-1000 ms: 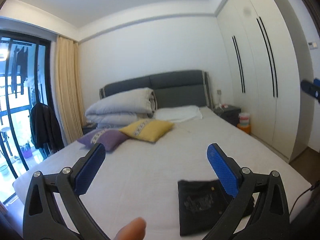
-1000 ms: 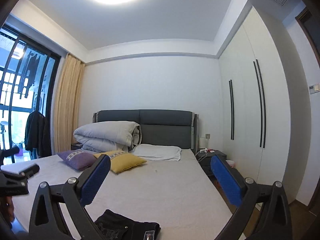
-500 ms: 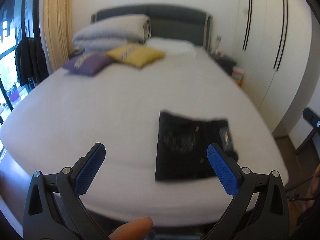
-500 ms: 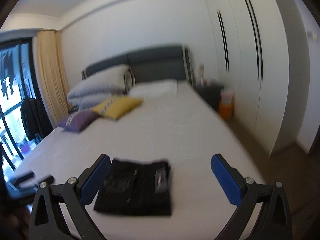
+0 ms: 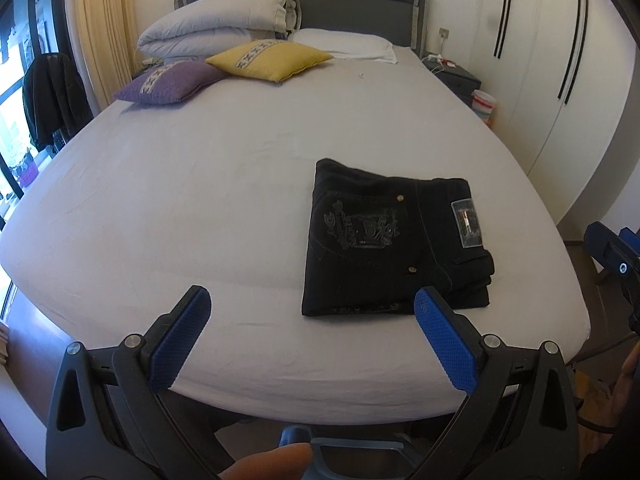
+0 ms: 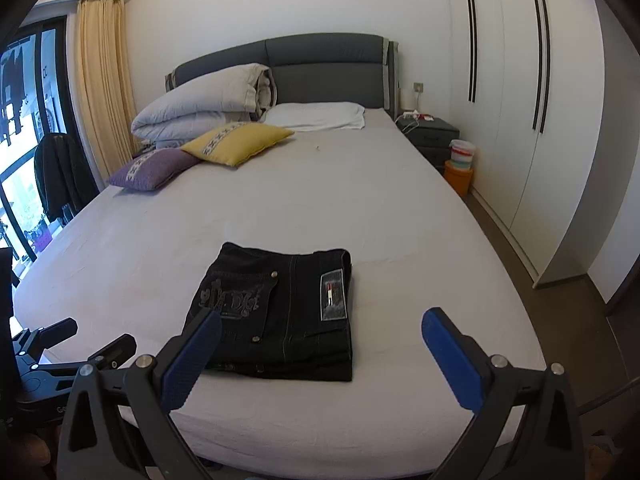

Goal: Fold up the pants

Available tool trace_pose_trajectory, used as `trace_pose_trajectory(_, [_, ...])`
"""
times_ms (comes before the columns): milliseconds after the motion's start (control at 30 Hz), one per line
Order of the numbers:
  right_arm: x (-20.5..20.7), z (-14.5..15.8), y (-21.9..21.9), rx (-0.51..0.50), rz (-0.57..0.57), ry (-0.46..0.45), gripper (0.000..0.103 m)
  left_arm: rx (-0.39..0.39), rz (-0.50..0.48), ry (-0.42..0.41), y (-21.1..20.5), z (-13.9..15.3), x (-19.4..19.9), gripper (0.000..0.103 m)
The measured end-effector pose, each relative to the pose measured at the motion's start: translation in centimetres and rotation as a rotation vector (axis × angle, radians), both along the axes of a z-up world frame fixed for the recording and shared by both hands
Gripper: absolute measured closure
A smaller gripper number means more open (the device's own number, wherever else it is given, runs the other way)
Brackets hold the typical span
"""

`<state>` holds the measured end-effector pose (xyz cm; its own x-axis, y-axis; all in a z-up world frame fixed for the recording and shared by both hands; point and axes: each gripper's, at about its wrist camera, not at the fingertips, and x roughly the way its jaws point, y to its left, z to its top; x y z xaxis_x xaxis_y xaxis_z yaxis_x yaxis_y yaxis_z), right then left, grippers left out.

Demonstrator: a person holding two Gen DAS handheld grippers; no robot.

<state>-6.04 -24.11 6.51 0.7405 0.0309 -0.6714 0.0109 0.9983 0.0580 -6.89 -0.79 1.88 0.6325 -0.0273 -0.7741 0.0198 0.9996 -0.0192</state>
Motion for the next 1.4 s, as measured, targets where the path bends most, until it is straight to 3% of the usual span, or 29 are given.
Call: trace_pose_trajectory(1400, [0.6, -2.1, 1.1, -0.001, 0.022, 0.099, 0.000, 0.014, 0.006, 0.049, 0.3, -2.1, 1.0, 0.000])
